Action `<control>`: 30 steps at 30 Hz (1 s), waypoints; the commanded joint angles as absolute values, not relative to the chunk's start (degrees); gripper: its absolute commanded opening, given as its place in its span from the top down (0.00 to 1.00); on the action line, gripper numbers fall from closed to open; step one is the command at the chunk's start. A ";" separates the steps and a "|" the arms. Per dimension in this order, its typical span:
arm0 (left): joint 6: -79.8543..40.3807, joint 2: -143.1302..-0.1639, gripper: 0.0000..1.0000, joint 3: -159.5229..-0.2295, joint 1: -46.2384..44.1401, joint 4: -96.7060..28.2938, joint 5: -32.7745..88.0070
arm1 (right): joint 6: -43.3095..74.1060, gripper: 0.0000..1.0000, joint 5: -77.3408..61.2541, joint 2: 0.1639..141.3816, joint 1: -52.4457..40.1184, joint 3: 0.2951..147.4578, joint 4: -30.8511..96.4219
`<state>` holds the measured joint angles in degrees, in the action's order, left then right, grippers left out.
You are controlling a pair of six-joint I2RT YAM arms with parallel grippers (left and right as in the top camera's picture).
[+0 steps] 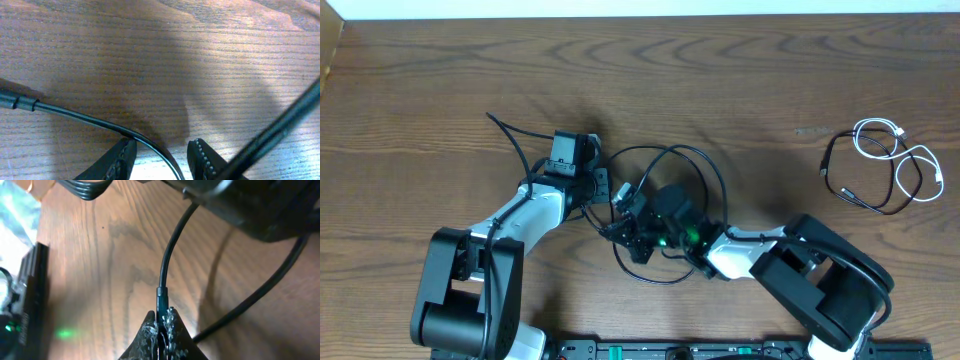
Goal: Untangle cables
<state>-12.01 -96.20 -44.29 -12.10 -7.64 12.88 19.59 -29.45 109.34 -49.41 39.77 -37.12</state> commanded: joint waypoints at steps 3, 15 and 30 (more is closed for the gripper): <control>-12.80 -99.61 0.59 -41.21 -11.68 -10.04 8.69 | 29.19 0.99 -28.38 109.78 -51.99 39.70 -37.19; -12.80 -99.61 0.58 -41.21 -11.68 -10.04 8.69 | 30.65 0.99 -13.02 109.78 -57.93 39.97 -30.85; -12.78 -99.61 0.59 -41.21 -11.68 -10.04 8.69 | 29.89 0.73 -14.28 104.12 -57.91 40.40 -28.67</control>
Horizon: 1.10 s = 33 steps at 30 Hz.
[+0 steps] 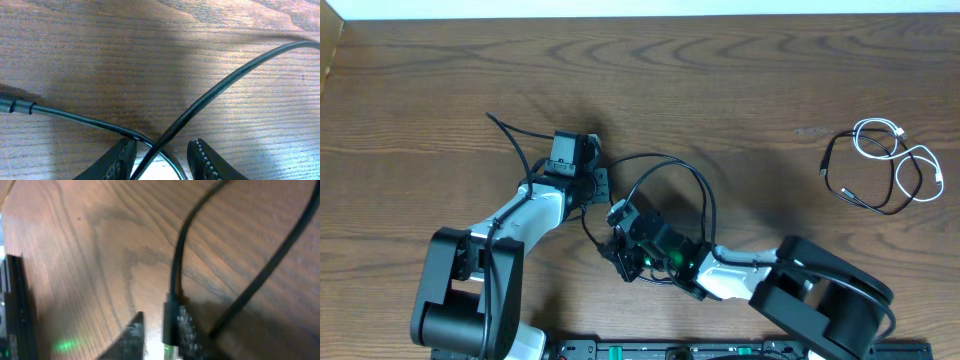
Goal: Untangle cables
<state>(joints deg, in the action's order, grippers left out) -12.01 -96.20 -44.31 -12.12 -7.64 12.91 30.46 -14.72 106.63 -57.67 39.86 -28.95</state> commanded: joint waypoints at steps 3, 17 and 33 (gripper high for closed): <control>-12.80 -99.61 0.66 -41.21 -11.68 -10.04 8.69 | 29.74 0.48 -14.31 104.03 -57.71 40.40 -28.64; -12.80 -99.59 0.92 -41.21 -11.68 -10.04 8.71 | 29.71 0.01 -13.85 100.82 -50.09 40.40 -24.05; -12.80 -82.28 0.92 -41.21 -11.68 -19.53 8.71 | 23.73 0.01 -20.10 100.62 -37.89 40.40 -22.17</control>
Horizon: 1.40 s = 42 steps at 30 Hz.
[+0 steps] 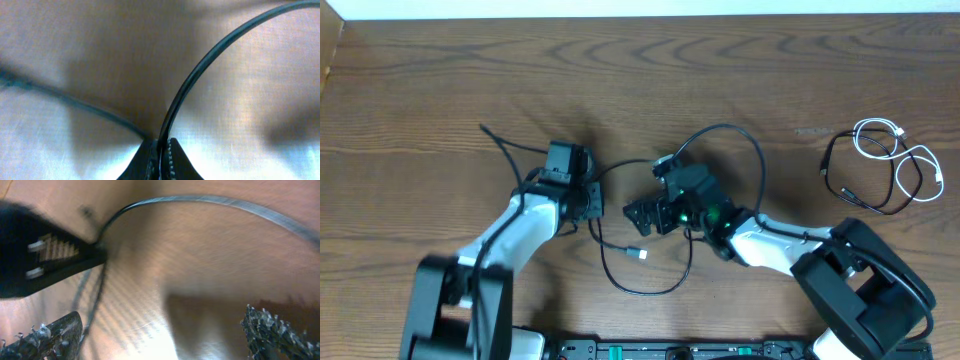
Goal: Untangle cables
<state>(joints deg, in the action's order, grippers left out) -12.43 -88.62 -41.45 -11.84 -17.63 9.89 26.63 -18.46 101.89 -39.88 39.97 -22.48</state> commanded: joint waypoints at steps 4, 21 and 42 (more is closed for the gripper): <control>-12.88 -73.06 0.92 -41.21 -11.70 -21.37 8.73 | 23.46 0.01 -20.10 100.62 -35.64 40.40 -21.26; -23.42 -61.41 0.21 -41.21 -11.57 -38.15 -2.46 | 23.49 0.01 -34.59 100.62 -34.37 40.40 -25.69; -33.32 -61.41 0.02 -41.19 -0.19 -50.09 -22.46 | 10.31 0.01 -20.69 100.62 -48.60 45.45 -15.20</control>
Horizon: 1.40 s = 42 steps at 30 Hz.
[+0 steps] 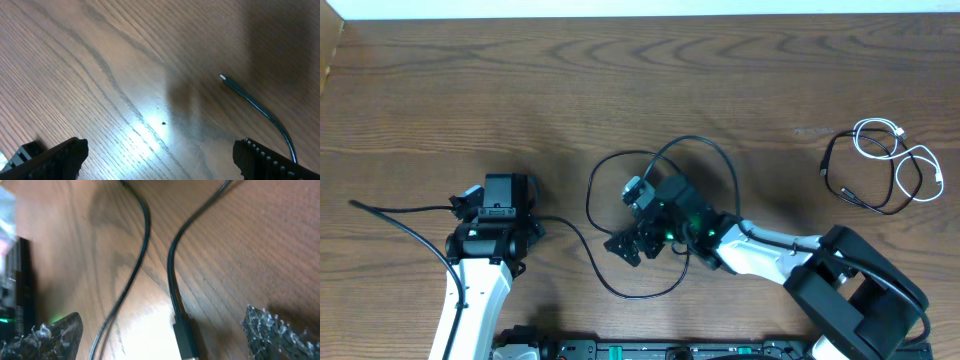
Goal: Untangle cables
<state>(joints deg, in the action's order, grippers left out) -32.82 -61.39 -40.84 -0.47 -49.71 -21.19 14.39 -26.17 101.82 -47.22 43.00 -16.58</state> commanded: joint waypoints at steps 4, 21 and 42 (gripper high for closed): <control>-33.32 -61.41 0.02 -41.19 -0.19 -50.09 -22.48 | 7.40 0.01 -16.56 100.62 -51.09 46.09 -13.80; -33.32 -61.41 0.02 -41.19 -0.19 -50.09 -22.48 | 2.04 0.04 -4.58 100.64 -55.88 46.06 -14.94; -33.32 -61.41 0.02 -41.19 -0.19 -50.09 -22.48 | 2.07 0.54 -4.67 107.57 -56.36 46.06 -20.16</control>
